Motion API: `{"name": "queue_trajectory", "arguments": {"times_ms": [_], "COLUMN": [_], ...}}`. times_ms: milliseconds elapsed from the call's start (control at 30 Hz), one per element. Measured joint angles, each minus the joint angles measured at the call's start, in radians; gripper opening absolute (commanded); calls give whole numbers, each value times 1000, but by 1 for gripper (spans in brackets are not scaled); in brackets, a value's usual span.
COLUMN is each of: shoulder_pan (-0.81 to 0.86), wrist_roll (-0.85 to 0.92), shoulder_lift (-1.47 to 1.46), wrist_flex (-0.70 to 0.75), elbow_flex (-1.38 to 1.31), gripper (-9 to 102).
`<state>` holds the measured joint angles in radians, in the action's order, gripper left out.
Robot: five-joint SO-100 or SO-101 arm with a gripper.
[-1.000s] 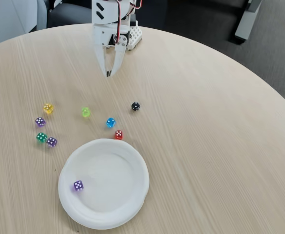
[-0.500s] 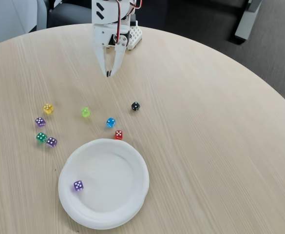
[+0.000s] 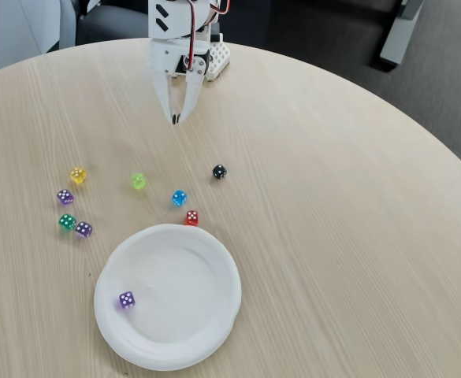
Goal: Pick a purple dice and put it in the plate.
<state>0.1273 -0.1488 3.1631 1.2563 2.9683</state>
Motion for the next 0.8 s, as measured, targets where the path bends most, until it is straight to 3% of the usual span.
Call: {"name": "queue_trajectory", "arguments": {"times_ms": [800], "shoulder_pan": [0], "wrist_roll": [0], "shoulder_lift": [0], "wrist_flex": [0], "elbow_flex": [0], "gripper": [1]}}
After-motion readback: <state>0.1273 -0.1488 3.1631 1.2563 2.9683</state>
